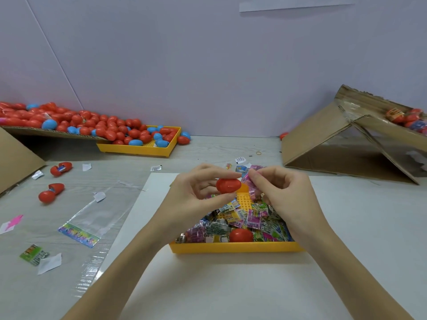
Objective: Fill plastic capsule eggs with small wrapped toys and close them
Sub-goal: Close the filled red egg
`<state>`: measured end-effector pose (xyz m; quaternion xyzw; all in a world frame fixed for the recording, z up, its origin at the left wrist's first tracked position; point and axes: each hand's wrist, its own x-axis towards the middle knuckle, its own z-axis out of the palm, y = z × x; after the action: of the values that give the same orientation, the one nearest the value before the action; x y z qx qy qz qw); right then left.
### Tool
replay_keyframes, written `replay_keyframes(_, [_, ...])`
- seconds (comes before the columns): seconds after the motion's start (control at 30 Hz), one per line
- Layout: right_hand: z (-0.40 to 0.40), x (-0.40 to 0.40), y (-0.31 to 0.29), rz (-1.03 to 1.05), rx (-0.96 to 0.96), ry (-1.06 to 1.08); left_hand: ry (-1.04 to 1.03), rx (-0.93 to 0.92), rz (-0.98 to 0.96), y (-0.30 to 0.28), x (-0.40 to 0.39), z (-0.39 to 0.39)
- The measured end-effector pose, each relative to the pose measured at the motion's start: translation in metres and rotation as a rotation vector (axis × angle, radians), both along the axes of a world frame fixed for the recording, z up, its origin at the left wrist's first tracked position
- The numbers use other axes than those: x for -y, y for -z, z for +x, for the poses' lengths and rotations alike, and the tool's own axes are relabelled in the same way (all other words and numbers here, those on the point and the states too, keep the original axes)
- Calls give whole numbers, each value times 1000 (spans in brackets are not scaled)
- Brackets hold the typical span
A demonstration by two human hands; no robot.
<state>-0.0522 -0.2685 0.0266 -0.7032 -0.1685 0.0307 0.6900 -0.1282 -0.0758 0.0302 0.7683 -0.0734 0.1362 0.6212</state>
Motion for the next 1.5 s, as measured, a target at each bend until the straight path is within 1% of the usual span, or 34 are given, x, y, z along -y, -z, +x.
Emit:
replay_keyframes(0.1, [-1,-1,1,9,9,20,11,-29,-10,1,5,0])
replay_keyframes(0.17, [0,-1,2,23,2,22,5,-12,5,2,8,-1])
replay_keyframes(0.3, [0,-1,3,9,19,28,-20,-35,-85,7,14,1])
replay_keyframes(0.5, [-1,-2,3,21,10,-10,-73,25,-135,9,18,2])
replay_keyframes(1.0, [-3,-2,2,-24,0,-51,-65,25,-92,8,16,2])
replay_keyframes(1.23, [-3,-3,3,-54,-75,-97,-77,47,-94,10,14,2])
replay_keyframes(1.4, [-5,-3,0,29,-189,-149,-81,84,-112,11,14,2])
replay_keyframes(1.5, [-7,-3,-3,84,-220,-161,-107,139,-66,12,17,2])
